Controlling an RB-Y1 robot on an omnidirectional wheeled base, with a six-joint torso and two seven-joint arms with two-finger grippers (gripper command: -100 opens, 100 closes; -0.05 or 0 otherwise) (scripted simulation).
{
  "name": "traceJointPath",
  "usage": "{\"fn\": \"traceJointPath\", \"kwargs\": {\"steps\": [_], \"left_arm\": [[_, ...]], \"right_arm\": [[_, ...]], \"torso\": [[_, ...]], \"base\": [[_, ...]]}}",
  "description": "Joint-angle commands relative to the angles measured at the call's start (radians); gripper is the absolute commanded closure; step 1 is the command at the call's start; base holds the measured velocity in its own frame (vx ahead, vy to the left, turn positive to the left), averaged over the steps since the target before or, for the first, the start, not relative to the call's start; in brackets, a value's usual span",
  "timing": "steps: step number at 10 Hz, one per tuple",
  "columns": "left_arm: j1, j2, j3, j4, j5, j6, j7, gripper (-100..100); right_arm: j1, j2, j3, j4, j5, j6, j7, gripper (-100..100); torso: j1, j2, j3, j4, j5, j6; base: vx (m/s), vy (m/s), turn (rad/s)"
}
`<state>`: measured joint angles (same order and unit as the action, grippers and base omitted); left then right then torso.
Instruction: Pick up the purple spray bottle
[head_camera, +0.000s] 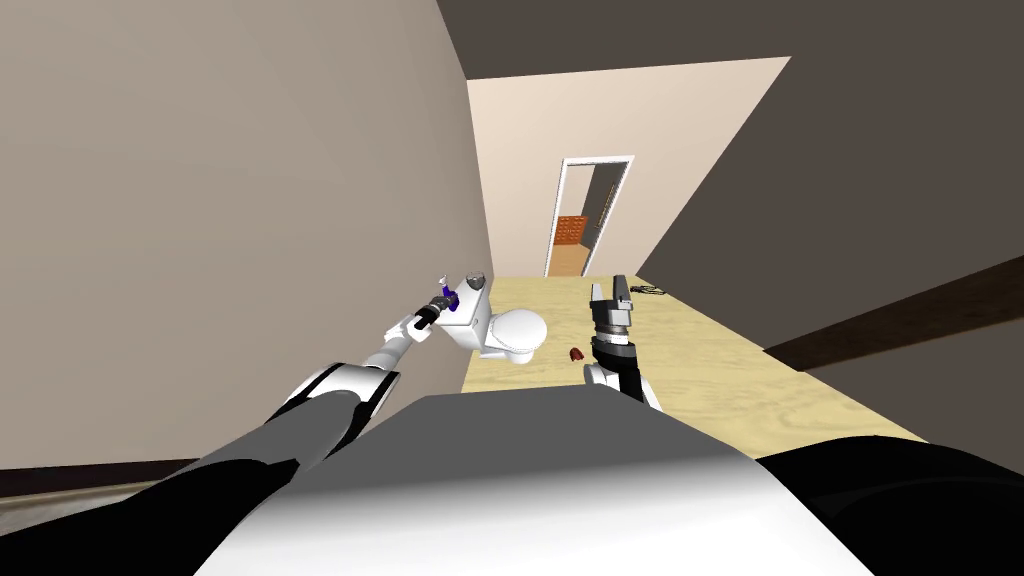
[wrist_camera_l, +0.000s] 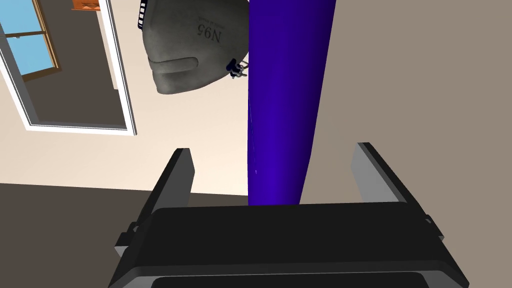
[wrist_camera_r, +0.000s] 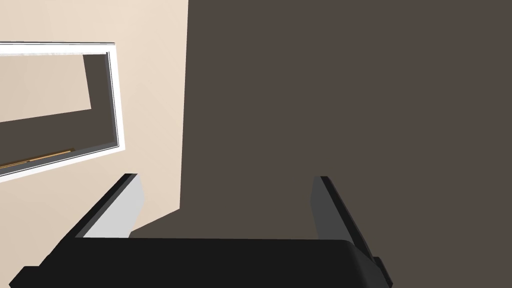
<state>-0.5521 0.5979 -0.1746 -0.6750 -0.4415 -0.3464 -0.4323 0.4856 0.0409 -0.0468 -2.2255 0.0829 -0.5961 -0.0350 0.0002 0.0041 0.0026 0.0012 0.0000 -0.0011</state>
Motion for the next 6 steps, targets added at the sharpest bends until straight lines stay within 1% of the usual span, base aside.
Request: {"fn": "traceJointPath", "kwargs": {"steps": [1,2,3,4,5,6], "left_arm": [[-0.039,-0.001,-0.004,0.050,-0.001,0.004,0.000,-100],[-0.039,-0.001,-0.004,0.055,-0.001,0.004,0.000,-100],[-0.081,-0.024,-0.033,0.088,-0.001,-0.010,-0.016,-100],[-0.092,-0.024,-0.033,0.074,-0.001,-0.010,-0.016,-100],[-0.128,-0.024,-0.033,0.113,-0.001,-0.010,-0.016,-100],[-0.150,-0.024,-0.033,0.128,-0.001,-0.010,-0.016,-100]], "right_arm": [[0.000,0.000,0.000,0.000,0.000,0.000,0.000,0],[0.000,0.000,0.000,0.000,0.000,0.000,0.000,0],[0.000,0.000,0.000,0.000,0.000,0.000,0.000,0],[0.000,0.000,0.000,0.000,0.000,0.000,0.000,0],[0.000,0.000,0.000,0.000,0.000,0.000,0.000,0],[0.000,0.000,0.000,0.000,0.000,0.000,0.000,0]], "torso": [[0.000,0.000,0.000,0.000,0.000,0.000],[-0.001,-0.002,-0.001,-0.001,0.000,0.000],[-0.001,-0.004,-0.002,-0.001,0.000,0.000],[0.000,-0.001,-0.001,-0.001,0.000,0.000],[0.000,0.002,0.001,0.000,0.000,0.000],[0.000,0.000,0.000,0.000,0.000,0.000]], "base": [[-0.009,-0.004,0.001],[0.010,-0.004,0.002],[-0.067,0.016,-0.007],[-0.107,0.018,-0.014],[-0.061,0.013,-0.006],[-0.013,0.007,0.003]]}}
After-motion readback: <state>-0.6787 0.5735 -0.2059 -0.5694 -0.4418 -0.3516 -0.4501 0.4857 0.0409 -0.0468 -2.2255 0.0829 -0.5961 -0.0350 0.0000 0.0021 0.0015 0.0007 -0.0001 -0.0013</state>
